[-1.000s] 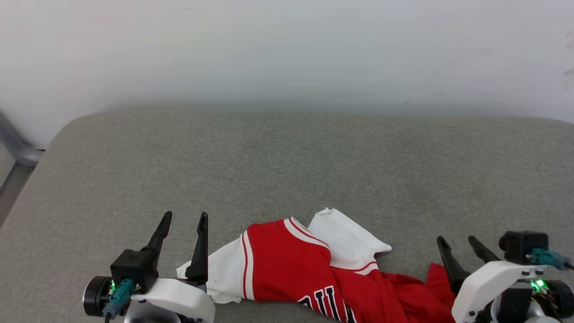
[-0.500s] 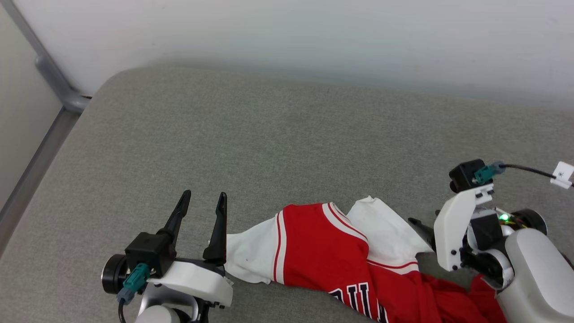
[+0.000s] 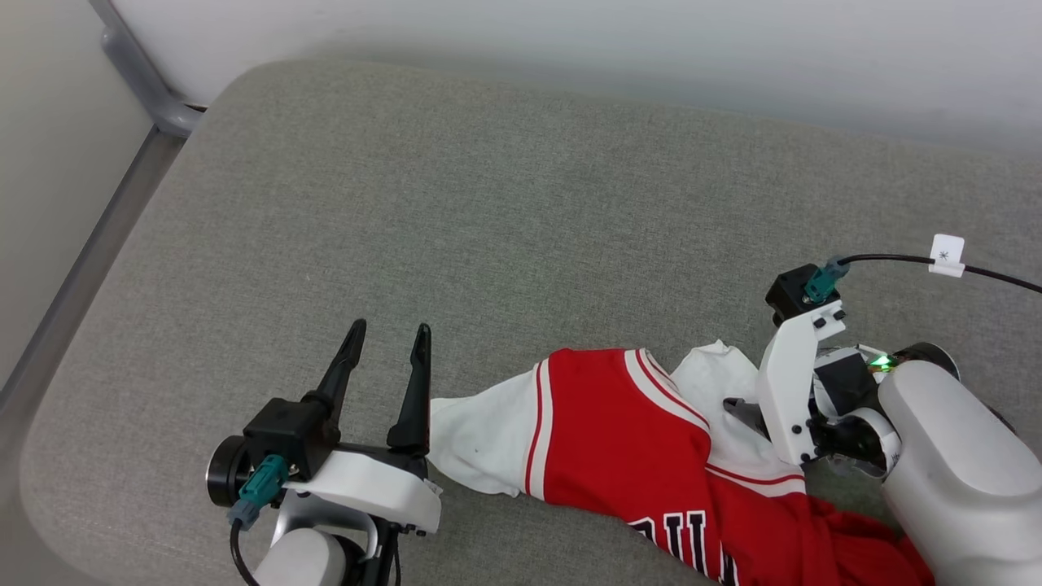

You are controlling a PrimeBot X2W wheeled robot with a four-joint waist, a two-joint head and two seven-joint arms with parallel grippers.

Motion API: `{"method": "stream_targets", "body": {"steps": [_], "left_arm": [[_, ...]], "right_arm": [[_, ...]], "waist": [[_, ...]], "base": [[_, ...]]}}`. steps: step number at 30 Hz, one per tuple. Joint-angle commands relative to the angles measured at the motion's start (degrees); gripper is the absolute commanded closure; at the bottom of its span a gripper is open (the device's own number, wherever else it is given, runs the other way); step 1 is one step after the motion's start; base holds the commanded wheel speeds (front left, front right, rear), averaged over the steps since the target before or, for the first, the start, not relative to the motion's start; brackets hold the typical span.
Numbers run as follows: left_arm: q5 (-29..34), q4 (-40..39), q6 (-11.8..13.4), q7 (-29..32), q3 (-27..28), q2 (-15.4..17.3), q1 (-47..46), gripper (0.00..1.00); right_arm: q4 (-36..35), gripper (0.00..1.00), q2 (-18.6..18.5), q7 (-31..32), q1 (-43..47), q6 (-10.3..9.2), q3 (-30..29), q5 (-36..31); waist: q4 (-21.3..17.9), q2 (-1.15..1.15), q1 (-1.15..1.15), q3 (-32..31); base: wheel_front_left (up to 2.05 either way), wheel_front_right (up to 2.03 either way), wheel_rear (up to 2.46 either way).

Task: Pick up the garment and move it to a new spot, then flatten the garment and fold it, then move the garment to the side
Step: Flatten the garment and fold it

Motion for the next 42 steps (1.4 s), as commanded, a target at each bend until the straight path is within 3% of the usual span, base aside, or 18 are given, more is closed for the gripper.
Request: {"method": "stream_targets", "body": {"steps": [1, 2, 3, 4, 5, 11, 20, 29, 37, 38, 39, 40, 42], "left_arm": [[0.16, 0.32, -0.29, -0.23, 0.02, -0.14, -0.61, 0.00], [0.26, 0.52, -0.34, -0.27, 0.00, -0.22, -0.73, 0.00], [0.37, 0.72, -0.41, -0.29, 0.05, -0.24, -0.77, 0.00], [0.46, 0.93, -0.46, -0.32, 0.12, -0.26, -0.76, 0.00], [0.53, 1.08, -0.46, -0.36, 0.22, -0.27, -0.69, 0.00], [0.73, 1.47, -0.11, -0.48, 0.99, 0.15, 1.24, 0.00], [0.46, 1.01, 0.35, 0.25, 1.00, 1.56, 3.38, 0.00], [0.17, -0.19, 1.15, 1.70, 0.87, 2.42, 4.77, 0.00], [-0.40, -0.36, 1.62, 2.76, 1.20, 3.23, 5.46, 0.00], [-0.47, -0.17, 1.74, 2.85, 1.25, 3.32, 5.62, 0.00], [-0.65, -0.06, 1.81, 2.90, 1.33, 3.38, 5.72, 0.00], [-0.75, 0.03, 1.86, 2.90, 1.38, 3.42, 5.77, 0.00], [-0.89, 0.31, 1.95, 3.01, 1.44, 3.49, 5.96, 0.00]], "right_arm": [[2.31, 0.00, -0.02, 1.57, 1.62, -0.02, 1.55, 0.88], [3.58, 0.00, 0.02, 2.51, 2.12, -0.01, 2.31, 1.95], [4.53, 0.17, 0.09, 3.37, 2.54, -0.01, 3.11, 2.67], [5.21, 0.70, 0.13, 3.95, 2.83, -0.01, 3.93, 3.35], [5.54, 1.00, 0.18, 3.93, 2.84, -0.01, 4.49, 4.14], [4.35, 1.00, -0.18, -2.91, -1.24, -0.02, 4.80, 6.13], [-0.18, 1.00, -3.91, -12.57, -4.79, -0.04, 1.48, 4.66], [2.67, 1.00, -6.29, -17.46, 5.55, -0.03, -12.30, 2.07], [7.29, 1.00, -0.83, -22.70, 19.02, -0.05, -26.30, -1.83], [7.58, 0.97, 0.28, -23.54, 20.30, -0.05, -27.53, -2.45], [7.58, 0.70, 1.37, -24.24, 21.28, -0.05, -28.61, -2.94], [7.22, 0.00, 2.06, -25.29, 21.83, -0.04, -29.57, -3.85], [5.89, 0.00, 3.82, -27.77, 22.56, -0.04, -31.51, -5.07]], "waist": [[0.14, 0.00, 0.00, 0.04], [0.21, 0.00, 0.00, -0.04], [0.22, 0.00, 0.00, -0.14], [0.20, 0.00, 0.00, -0.27], [0.15, 0.00, 0.00, -0.42], [-1.52, 0.00, 0.00, -2.45], [-6.66, 0.00, 0.00, -6.30], [-11.23, 0.00, 0.00, -7.83], [-12.73, 0.00, 0.00, -7.61], [-12.90, 0.00, 0.00, -7.59], [-13.08, 0.00, 0.00, -7.57], [-13.26, 0.00, 0.00, -7.57], [-13.57, 0.00, 0.00, -7.71]], "base": [[0.00, 0.00, 0.00], [0.00, 0.00, 0.00], [0.00, 0.00, 0.00], [0.00, 0.00, 0.00], [0.00, 0.00, 0.00], [0.00, 0.00, 0.00], [0.00, 0.00, 0.00], [0.00, 0.00, 0.00], [0.00, 0.00, 0.00], [0.00, 0.00, 0.00], [0.00, 0.00, 0.00], [0.00, 0.00, 0.00], [0.00, 0.00, 0.00]]}}
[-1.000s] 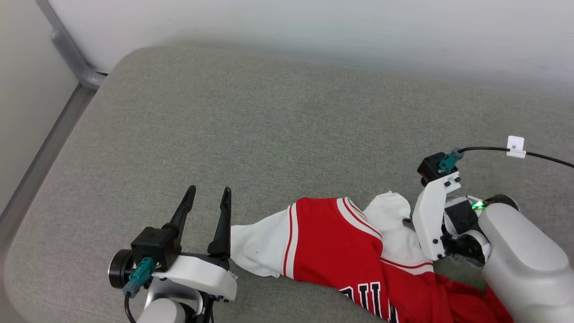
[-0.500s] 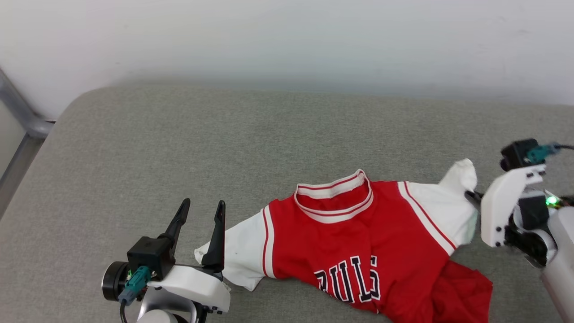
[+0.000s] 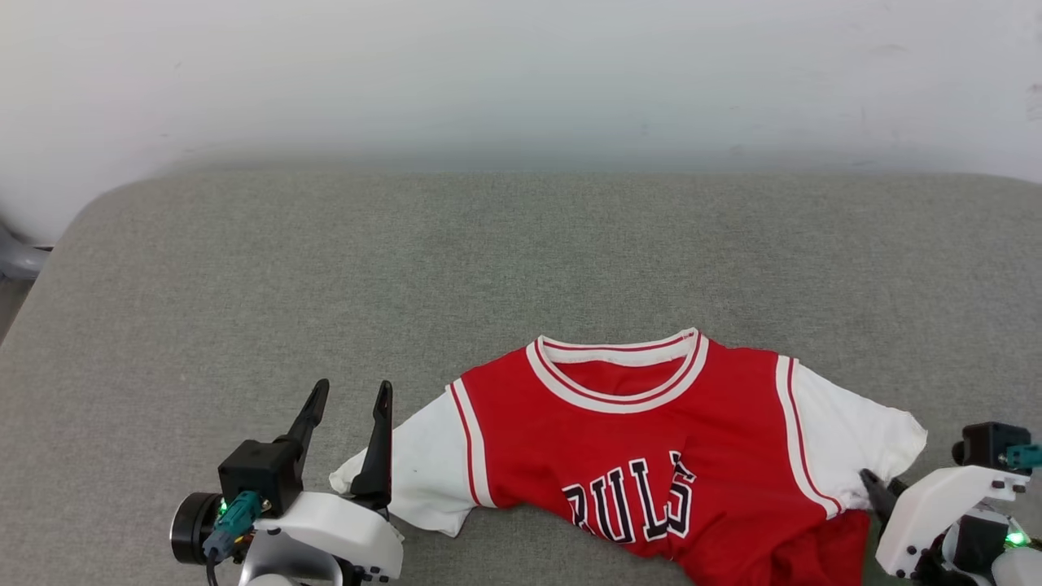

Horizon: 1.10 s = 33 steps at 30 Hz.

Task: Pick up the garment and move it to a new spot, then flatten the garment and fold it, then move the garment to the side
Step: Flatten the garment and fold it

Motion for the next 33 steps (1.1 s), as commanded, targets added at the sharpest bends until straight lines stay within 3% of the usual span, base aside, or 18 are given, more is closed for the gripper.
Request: {"method": "stream_targets", "body": {"steps": [1, 9, 14, 15, 21, 26, 33], "left_arm": [[-0.18, 0.21, 0.25, 0.09, 0.17, 0.13, 0.62, 0.00], [-0.91, 1.39, 0.41, 0.33, 0.35, 0.74, 1.69, 0.00], [-1.06, 1.79, 0.81, 0.79, 0.64, 1.53, 2.31, 0.00], [-1.06, 1.79, 0.81, 0.79, 0.64, 1.53, 2.31, 0.00], [-1.61, 1.96, 1.53, 1.51, 1.85, 3.22, 3.07, 0.00], [-2.04, 2.24, 1.76, 3.48, 2.34, 4.66, 3.54, 0.00], [-7.62, 4.67, -1.68, 16.11, 2.94, 8.26, 0.45, 0.00]], "right_arm": [[-0.62, 0.00, 1.06, -1.58, 1.84, -0.07, -0.90, -1.65], [-11.77, 0.00, 5.07, -14.60, 3.73, -0.05, -6.67, -10.56], [-22.24, 0.00, 7.88, -17.56, 6.86, -0.05, -6.55, -16.22], [-22.24, 0.00, 7.88, -17.56, 6.86, -0.05, -6.55, -16.22], [-38.27, 0.00, 11.20, -15.85, 14.58, -0.05, -4.82, -20.91], [-45.60, 0.00, 12.25, -14.04, 19.11, -0.05, -4.40, -21.60], [-52.18, 0.00, 12.71, -10.65, 23.52, -0.05, -3.79, -19.92]], "waist": [[-0.25, 0.00, 0.00, -0.20], [-1.19, 0.00, 0.00, -2.37], [-1.72, 0.00, 0.00, -4.01], [-1.72, 0.00, 0.00, -4.01], [-2.53, 0.00, 0.00, -5.29], [-3.33, 0.00, 0.00, -5.64], [-5.07, 0.00, 0.00, -4.91]], "base": [[0.00, 0.00, 0.00], [0.00, 0.00, 0.00], [0.00, 0.00, 0.00], [0.00, 0.00, 0.00], [0.00, 0.00, 0.00], [0.00, 0.00, 0.00], [0.00, 0.00, 0.00]]}}
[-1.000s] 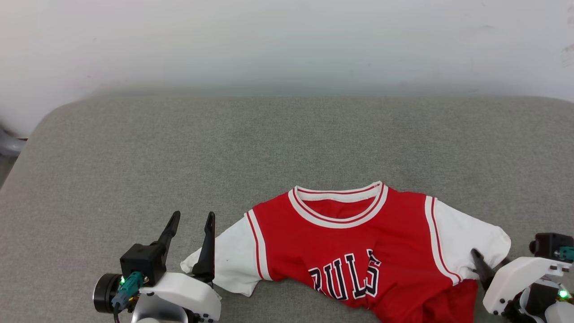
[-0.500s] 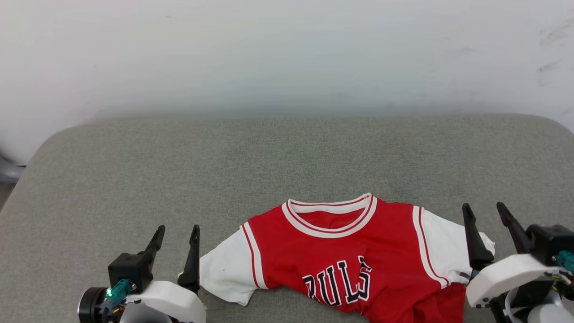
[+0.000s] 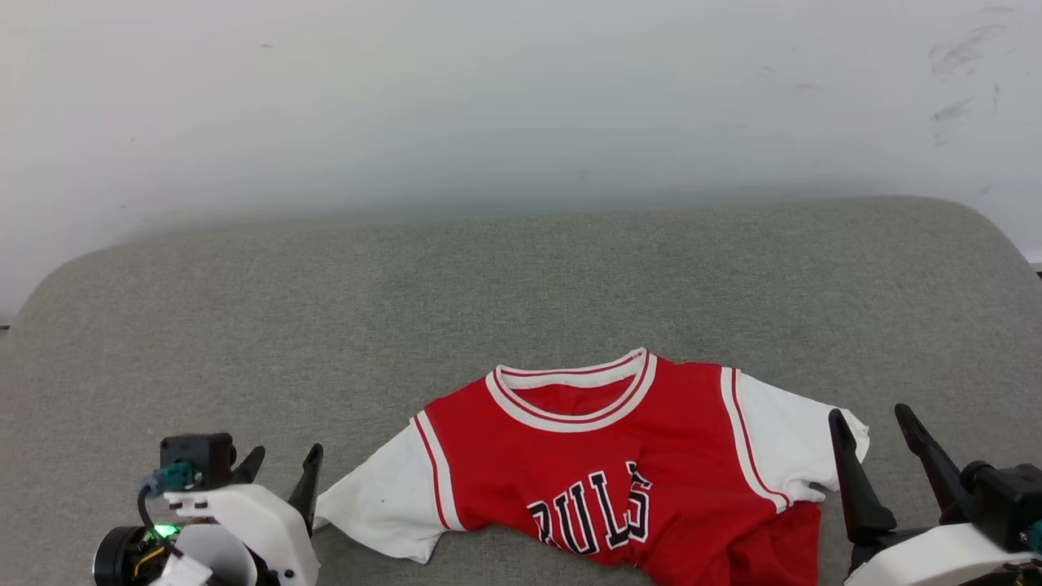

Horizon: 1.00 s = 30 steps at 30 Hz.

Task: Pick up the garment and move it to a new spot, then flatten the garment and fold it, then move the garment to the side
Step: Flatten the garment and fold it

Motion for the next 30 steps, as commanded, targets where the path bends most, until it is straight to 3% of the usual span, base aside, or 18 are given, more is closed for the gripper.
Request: {"method": "stream_targets", "body": {"steps": [1, 6, 11, 17, 22, 23, 24, 25, 26, 30], "left_arm": [[-0.94, 0.03, -0.55, 1.74, 0.10, 0.44, -1.50, 0.00], [-6.34, 0.76, -3.87, 14.39, -0.60, 2.99, -5.50, 0.00], [-9.80, 2.51, -5.54, 25.05, -1.80, 5.17, -8.69, 0.00], [-11.09, 6.69, -6.95, 32.43, -4.00, 6.28, -10.89, 0.00], [-11.85, 11.13, -7.55, 37.27, -6.83, 5.10, -10.90, 0.00], [-12.55, 12.32, -7.81, 38.80, -7.55, 4.50, -10.38, 0.07], [-12.97, 13.14, -8.09, 39.91, -8.24, 3.76, -9.91, 0.53], [-13.17, 13.75, -8.59, 40.90, -9.08, 3.21, -9.60, 0.80], [-13.62, 14.39, -8.86, 41.78, -9.67, 2.61, -9.26, 1.00], [-12.35, 15.14, -9.37, 41.30, -11.08, 2.29, -9.65, 1.00]], "right_arm": [[-0.39, 0.00, 0.17, 0.20, 0.73, -0.04, 0.07, 0.36], [-0.81, 0.00, 0.19, 0.55, 0.35, -0.04, 0.55, 1.64], [-0.64, 0.00, 0.19, -0.02, -1.53, -0.03, 1.10, 2.34], [0.72, 0.00, 0.19, -0.98, -3.15, -0.03, 1.76, 3.63], [1.87, 0.00, 0.19, -1.66, -4.22, -0.03, 1.94, 4.46], [2.09, 0.00, 0.19, -1.76, -4.46, -0.04, 2.01, 4.45], [2.26, 0.00, 0.19, -1.86, -4.75, -0.03, 2.06, 4.55], [2.41, 0.00, 0.19, -1.84, -4.89, -0.03, 2.06, 4.64], [2.58, 0.00, 0.19, -1.86, -4.87, -0.03, 1.94, 4.82], [3.68, 0.00, 0.20, -1.04, -5.10, -0.03, 1.43, 5.79]], "waist": [[-0.43, 0.00, 0.00, 0.43], [-1.71, 0.00, 0.00, 2.25], [-3.23, 0.00, 0.00, 5.54], [-4.72, 0.00, 0.00, 8.37], [-5.33, 0.00, 0.00, 9.76], [-5.44, 0.00, 0.00, 9.89], [-5.56, 0.00, 0.00, 9.96], [-5.63, 0.00, 0.00, 9.96], [-5.66, 0.00, 0.00, 9.91], [-5.41, 0.00, 0.00, 9.33]], "base": [[0.00, 0.00, 0.00], [0.00, 0.00, 0.00], [0.00, 0.00, 0.00], [0.00, 0.00, 0.00], [0.00, 0.00, 0.00], [0.00, 0.00, 0.00], [0.00, 0.00, 0.00], [0.00, 0.00, 0.00], [0.00, 0.00, 0.00], [0.00, 0.00, 0.00]]}}
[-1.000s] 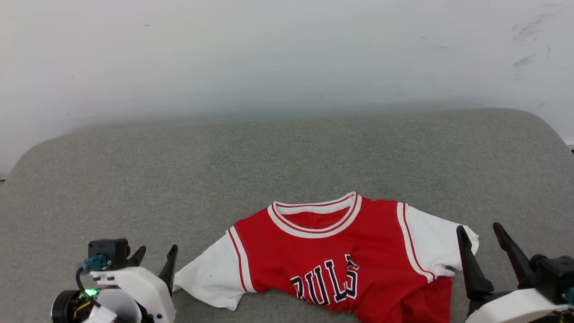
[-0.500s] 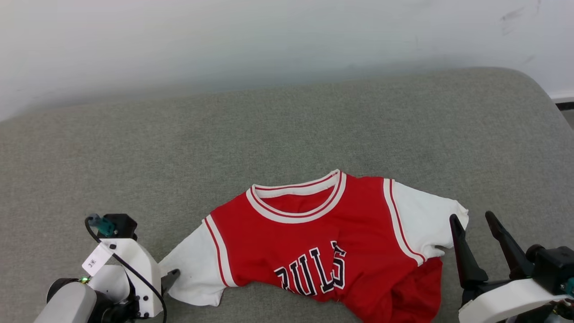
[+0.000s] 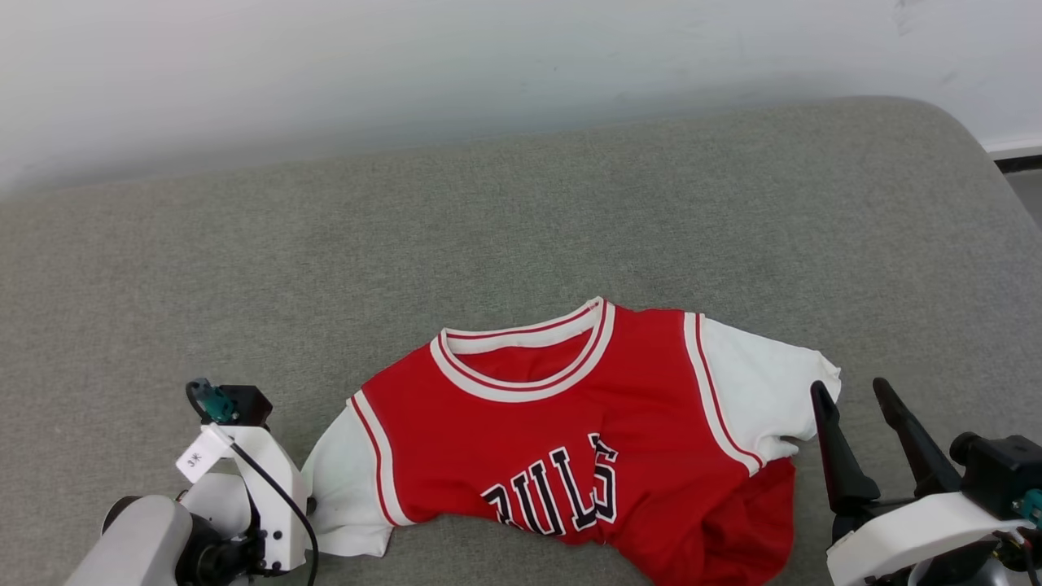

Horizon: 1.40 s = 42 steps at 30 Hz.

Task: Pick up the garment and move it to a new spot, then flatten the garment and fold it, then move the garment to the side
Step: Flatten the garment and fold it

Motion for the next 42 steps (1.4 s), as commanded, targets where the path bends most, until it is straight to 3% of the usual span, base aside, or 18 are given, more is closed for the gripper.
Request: {"method": "stream_targets", "body": {"steps": [1, 10, 17, 26, 39, 40, 41, 42], "left_arm": [[0.69, 2.66, -0.47, 0.73, -3.16, -2.31, 3.75, 1.00], [3.97, 1.09, 0.04, -11.15, -0.61, -2.28, 0.67, 1.00], [6.18, -4.27, 1.58, -18.66, 0.77, -2.71, -0.47, 1.00], [8.01, -11.84, 2.98, -21.99, 0.92, -2.94, -1.53, 1.00], [8.60, -15.07, 3.53, -23.25, 0.33, -3.69, -3.20, 1.00], [8.57, -15.07, 3.49, -23.40, 0.26, -3.77, -3.28, 1.00], [8.59, -15.04, 3.49, -23.41, 0.21, -3.83, -3.35, 1.00], [8.62, -15.00, 3.54, -23.60, 0.19, -3.85, -3.37, 1.00]], "right_arm": [[0.47, 0.00, 0.14, 0.41, -0.86, -0.02, -0.03, 0.69], [8.55, 0.00, 0.10, 6.83, -4.30, -0.02, -4.55, 4.53], [19.95, 0.00, -3.55, 19.92, -11.30, -0.02, -11.37, 5.31], [29.16, 0.00, -8.49, 35.80, -21.95, -0.02, -10.83, 5.31], [42.20, 0.00, -8.14, 42.46, -27.75, -0.02, -7.84, 4.22], [43.18, 0.07, -7.90, 43.06, -27.49, -0.01, -7.52, 4.48], [43.98, 0.75, -7.66, 43.51, -27.33, -0.01, -7.00, 4.68], [44.76, 1.00, -7.44, 44.04, -27.34, 0.00, -6.68, 5.22]], "waist": [[0.25, 0.00, 0.00, -0.30], [2.08, 0.00, 0.00, -2.01], [4.19, 0.00, 0.00, -2.25], [6.90, 0.00, 0.00, 0.63], [9.04, 0.00, 0.00, 5.06], [9.12, 0.00, 0.00, 5.14], [9.17, 0.00, 0.00, 5.17], [9.17, 0.00, 0.00, 5.16]], "base": [[0.00, 0.00, 0.00], [0.00, 0.00, 0.00], [0.00, 0.00, 0.00], [0.00, 0.00, 0.00], [0.00, 0.00, 0.00], [0.00, 0.00, 0.00], [0.00, 0.00, 0.00], [0.00, 0.00, 0.00]]}}
